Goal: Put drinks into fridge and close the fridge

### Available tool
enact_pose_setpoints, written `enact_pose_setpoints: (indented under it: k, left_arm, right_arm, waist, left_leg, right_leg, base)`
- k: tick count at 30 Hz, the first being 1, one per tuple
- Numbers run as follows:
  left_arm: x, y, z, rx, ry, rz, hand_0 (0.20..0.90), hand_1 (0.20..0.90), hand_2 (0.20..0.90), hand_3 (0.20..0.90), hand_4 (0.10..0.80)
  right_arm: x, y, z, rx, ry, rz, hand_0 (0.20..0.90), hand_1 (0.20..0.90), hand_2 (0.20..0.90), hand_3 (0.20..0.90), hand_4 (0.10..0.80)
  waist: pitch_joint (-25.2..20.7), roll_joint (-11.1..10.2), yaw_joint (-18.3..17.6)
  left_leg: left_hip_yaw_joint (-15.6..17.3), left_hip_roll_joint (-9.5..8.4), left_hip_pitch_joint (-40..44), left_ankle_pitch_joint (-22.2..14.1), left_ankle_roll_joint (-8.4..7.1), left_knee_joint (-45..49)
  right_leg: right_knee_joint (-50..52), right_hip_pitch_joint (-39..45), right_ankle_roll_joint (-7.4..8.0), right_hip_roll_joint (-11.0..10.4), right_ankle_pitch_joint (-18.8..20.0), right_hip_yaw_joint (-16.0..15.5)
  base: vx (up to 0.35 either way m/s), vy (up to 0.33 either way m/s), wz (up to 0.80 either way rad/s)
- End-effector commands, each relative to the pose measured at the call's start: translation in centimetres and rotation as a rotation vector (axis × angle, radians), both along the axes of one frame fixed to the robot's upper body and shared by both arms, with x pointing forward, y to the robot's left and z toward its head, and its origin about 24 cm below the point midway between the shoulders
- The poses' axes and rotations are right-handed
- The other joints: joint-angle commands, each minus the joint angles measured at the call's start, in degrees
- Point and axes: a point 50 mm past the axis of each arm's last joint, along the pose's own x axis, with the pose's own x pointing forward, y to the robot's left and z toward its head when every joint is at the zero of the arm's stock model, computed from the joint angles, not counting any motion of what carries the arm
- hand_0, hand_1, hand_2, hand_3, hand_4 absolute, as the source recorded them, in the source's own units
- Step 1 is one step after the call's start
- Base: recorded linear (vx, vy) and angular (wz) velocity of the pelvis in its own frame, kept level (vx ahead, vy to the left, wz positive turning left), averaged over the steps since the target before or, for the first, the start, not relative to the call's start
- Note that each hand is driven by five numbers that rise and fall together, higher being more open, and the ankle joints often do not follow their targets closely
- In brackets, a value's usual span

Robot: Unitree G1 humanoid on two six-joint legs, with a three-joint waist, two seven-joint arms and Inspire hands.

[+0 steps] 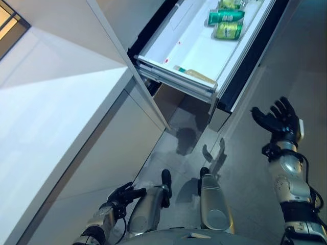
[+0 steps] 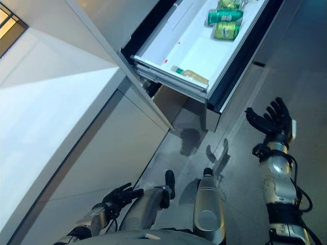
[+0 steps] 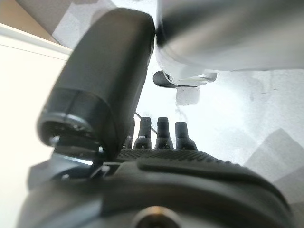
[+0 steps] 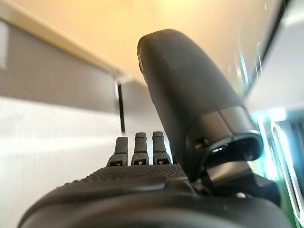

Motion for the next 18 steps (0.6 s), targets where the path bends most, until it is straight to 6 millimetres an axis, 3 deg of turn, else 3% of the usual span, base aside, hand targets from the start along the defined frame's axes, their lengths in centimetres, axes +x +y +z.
enact_pose_setpoints:
  k: [1,7,13,14,15,18]
  left_arm:
    - [-2.5,1.2,-0.7,0.067,0.073,-0.013,0.9,0.9,0.9,0.9,0.8]
    - [-2.5,0.0,-1.0,0.06,0.111,-0.041,0.9,0.9,0.9,0.9,0.8]
    - [-2.4,-1.5,-1.3,0.037,0.156,-0.097,0.9,0.9,0.9,0.9,0.8]
    - [-2.4,-1.5,-1.3,0.036,0.155,-0.097,0.9,0.9,0.9,0.9,0.8]
    - [-2.4,-1.9,-1.4,0.021,0.172,-0.11,0.9,0.9,0.9,0.9,0.8]
    - [-2.4,-2.4,-1.4,0.009,0.184,-0.125,0.9,0.9,0.9,0.9,0.8]
  right_arm:
    - [2.2,2.1,5.3,-0.122,-0.187,0.131,0.9,0.9,0.9,0.9,0.8]
    - [4.2,5.5,5.0,-0.15,-0.136,0.279,0.9,0.9,0.9,0.9,0.8]
    - [7.4,11.2,6.9,-0.232,-0.091,0.468,0.9,0.9,0.9,0.9,0.8]
    - [7.4,11.2,6.9,-0.232,-0.091,0.469,0.9,0.9,0.9,0.9,0.8]
    - [7.9,13.0,7.3,-0.278,-0.072,0.529,0.9,0.9,0.9,0.9,0.8]
    - [8.5,15.5,8.1,-0.354,-0.058,0.604,0.9,0.9,0.9,0.9,0.8]
  waist:
    - [-1.9,-1.4,1.4]
    - [-2.3,-0.6,2.4]
    - [-2.8,1.3,3.8]
    - [-2.9,1.4,3.8]
    - [-3.0,2.0,4.2]
    - [-3.3,2.8,4.7]
  left_leg:
    - [3.0,-2.75,-2.4,-7.1,5.56,9.8]
    - [3.0,-2.5,-1.7,-7.5,5.49,11.3]
    - [2.6,-2.97,0.6,-6.0,4.88,9.7]
    - [2.6,-2.93,0.5,-5.7,4.88,9.4]
    - [2.5,-3.12,1.2,-5.5,4.63,9.3]
    - [2.2,-3.38,1.6,-4.5,4.35,8.4]
  right_leg:
    - [3.4,0.2,-5.2,2.9,-0.6,-2.6]
    - [4.4,1.4,-5.73,2.2,-1.0,-2.9]
    - [3.6,3.6,-5.89,1.6,-0.5,-2.6]
    - [3.2,3.5,-5.89,1.6,-0.2,-2.6]
    - [3.5,4.0,-5.87,1.3,-0.4,-2.6]
    - [2.9,4.2,-5.87,1.1,0.1,-2.5]
  base:
    - [0.007,-0.024,0.04]
    - [0.067,0.01,0.03]
    - [0.102,0.06,-0.04]
    - [0.129,0.095,-0.06]
    - [0.081,0.076,-0.03]
    - [0.076,0.076,-0.02]
